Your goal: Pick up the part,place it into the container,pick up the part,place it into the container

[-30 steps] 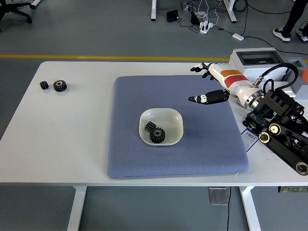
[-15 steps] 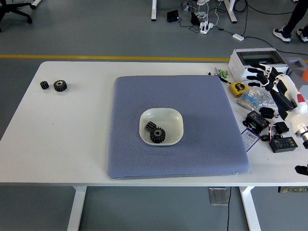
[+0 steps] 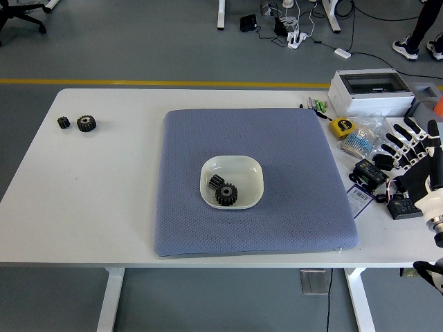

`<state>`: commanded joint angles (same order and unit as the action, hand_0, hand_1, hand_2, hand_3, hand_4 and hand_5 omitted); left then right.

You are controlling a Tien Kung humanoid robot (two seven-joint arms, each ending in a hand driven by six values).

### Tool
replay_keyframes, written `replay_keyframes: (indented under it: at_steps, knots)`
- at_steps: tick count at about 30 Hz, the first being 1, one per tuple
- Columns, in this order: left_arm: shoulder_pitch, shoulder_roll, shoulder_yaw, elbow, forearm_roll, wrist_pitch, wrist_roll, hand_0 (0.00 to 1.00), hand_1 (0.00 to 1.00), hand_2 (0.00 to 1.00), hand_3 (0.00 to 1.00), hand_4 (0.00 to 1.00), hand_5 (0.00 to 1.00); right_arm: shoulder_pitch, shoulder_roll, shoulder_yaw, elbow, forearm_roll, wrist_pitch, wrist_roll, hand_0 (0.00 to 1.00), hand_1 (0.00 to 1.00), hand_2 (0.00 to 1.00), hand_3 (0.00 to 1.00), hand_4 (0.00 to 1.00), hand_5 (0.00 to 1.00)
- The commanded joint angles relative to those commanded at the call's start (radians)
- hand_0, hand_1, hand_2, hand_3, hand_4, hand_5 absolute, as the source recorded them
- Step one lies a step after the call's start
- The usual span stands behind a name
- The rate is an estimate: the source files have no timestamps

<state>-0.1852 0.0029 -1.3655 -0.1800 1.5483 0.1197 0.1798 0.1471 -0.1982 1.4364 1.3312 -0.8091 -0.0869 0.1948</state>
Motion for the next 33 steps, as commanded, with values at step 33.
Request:
replay_keyframes:
  at_steps: [33]
  knots:
    - [-0.008,0.002,0.012,0.0,-0.021,0.0,-0.003,0.67,0.651,0.627,0.558,0.575,0.528,0.023,0.024,-0.034,-0.114,0.211,-0.029,0.082,0.819,0.798,0.827,0.844,0.998,0.87]
